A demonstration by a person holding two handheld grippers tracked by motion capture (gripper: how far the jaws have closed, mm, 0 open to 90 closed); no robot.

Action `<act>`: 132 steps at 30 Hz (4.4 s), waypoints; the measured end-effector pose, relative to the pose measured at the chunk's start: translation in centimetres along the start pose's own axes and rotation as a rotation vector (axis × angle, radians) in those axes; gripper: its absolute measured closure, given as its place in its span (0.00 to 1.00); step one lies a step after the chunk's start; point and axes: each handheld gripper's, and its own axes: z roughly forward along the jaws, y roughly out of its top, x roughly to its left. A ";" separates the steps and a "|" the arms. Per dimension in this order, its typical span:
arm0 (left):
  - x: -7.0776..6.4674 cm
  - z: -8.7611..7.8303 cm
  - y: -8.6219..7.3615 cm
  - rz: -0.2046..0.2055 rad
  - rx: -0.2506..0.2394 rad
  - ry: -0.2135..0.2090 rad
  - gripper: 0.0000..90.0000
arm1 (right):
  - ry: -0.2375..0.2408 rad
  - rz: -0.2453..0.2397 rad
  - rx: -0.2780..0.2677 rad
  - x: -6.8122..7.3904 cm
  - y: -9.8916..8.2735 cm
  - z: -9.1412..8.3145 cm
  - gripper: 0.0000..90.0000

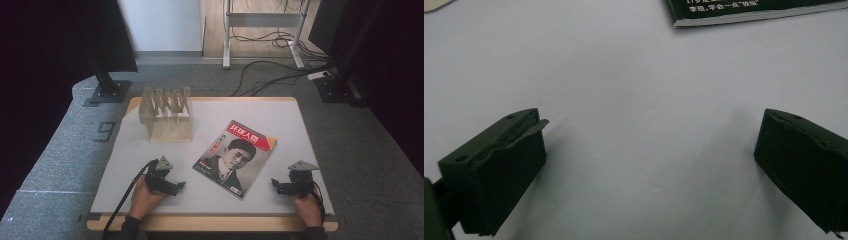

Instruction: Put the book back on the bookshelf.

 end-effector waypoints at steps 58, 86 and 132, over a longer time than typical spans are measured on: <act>-1.1 6.2 10.5 0.074 -0.006 -0.089 0.00 | 0.030 -0.120 -0.037 -3.0 9.2 5.3 0.00; -3.5 7.3 8.8 0.099 0.028 -0.134 0.00 | 0.159 -0.101 0.015 -3.7 9.0 9.4 0.01; -7.6 1.9 2.6 0.099 0.015 -0.201 0.00 | 0.200 -0.138 0.057 1.5 6.1 6.0 0.00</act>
